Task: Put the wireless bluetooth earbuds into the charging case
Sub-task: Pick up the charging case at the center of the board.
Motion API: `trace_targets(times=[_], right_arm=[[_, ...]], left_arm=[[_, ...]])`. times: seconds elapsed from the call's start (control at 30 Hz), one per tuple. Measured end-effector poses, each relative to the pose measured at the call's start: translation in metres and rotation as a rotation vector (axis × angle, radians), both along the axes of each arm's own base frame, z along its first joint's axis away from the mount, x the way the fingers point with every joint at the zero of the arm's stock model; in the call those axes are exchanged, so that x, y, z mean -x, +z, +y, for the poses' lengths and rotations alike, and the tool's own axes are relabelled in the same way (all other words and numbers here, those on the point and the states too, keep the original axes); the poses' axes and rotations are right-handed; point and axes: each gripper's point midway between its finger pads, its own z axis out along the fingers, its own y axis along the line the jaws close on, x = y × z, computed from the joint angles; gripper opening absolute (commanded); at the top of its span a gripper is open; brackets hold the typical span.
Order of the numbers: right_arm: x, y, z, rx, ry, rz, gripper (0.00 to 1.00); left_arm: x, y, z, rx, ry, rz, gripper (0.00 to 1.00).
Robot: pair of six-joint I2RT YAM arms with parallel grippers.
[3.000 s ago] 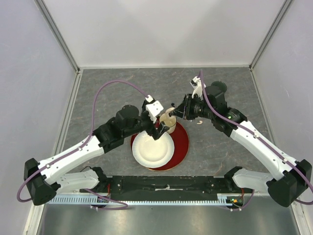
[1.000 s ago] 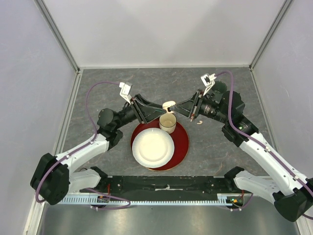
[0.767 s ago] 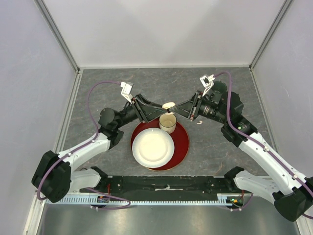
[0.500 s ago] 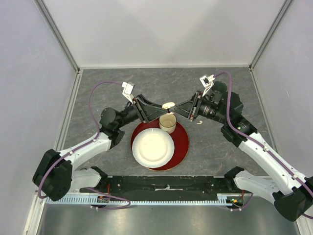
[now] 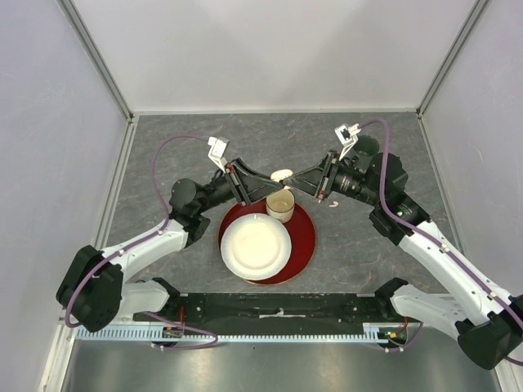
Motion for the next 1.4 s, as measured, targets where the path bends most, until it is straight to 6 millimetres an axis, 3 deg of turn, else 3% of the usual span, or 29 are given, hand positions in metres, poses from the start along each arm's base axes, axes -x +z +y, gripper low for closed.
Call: trace_targets(times=[0.13, 0.23, 0.4, 0.47, 0.53, 0.7, 0.8, 0.83, 1.03, 1.13, 1.4], right_arm=[[0.000, 0.001, 0.000, -0.003, 0.000, -0.005, 0.08], [0.000, 0.001, 0.000, -0.003, 0.000, -0.006, 0.08], [-0.001, -0.001, 0.000, -0.001, -0.002, -0.002, 0.09], [-0.001, -0.001, 0.000, 0.000, -0.002, -0.001, 0.09], [-0.001, -0.001, 0.000, -0.001, -0.002, -0.001, 0.09], [-0.001, 0.000, -0.001, -0.001, -0.003, -0.008, 0.12], [-0.001, 0.000, -0.001, -0.001, -0.003, -0.010, 0.24], [-0.001, 0.000, -0.001, 0.000, -0.004, -0.011, 0.34], [-0.005, -0.003, -0.003, 0.005, -0.024, 0.007, 0.76], [-0.006, -0.008, -0.004, 0.016, -0.039, 0.029, 0.89], [-0.009, -0.006, -0.003, 0.007, -0.060, 0.096, 0.95]], left_arm=[[0.000, 0.002, 0.000, 0.003, 0.000, -0.002, 0.33], [0.000, 0.002, 0.000, 0.003, 0.000, -0.002, 0.43], [-0.001, 0.002, 0.000, 0.002, 0.001, -0.001, 0.46], [0.000, 0.002, 0.000, 0.002, 0.001, -0.001, 0.39], [-0.001, 0.002, -0.001, 0.001, 0.001, 0.000, 0.38], [-0.001, 0.002, -0.001, 0.000, 0.001, 0.003, 0.19], [-0.002, 0.002, -0.001, 0.000, 0.001, 0.003, 0.04], [-0.002, 0.002, -0.001, 0.000, 0.001, 0.003, 0.02], [-0.003, 0.002, -0.003, -0.008, 0.001, -0.002, 0.02], [-0.004, -0.002, -0.003, -0.027, 0.009, -0.008, 0.02], [-0.005, -0.016, 0.002, -0.139, 0.069, -0.069, 0.02]])
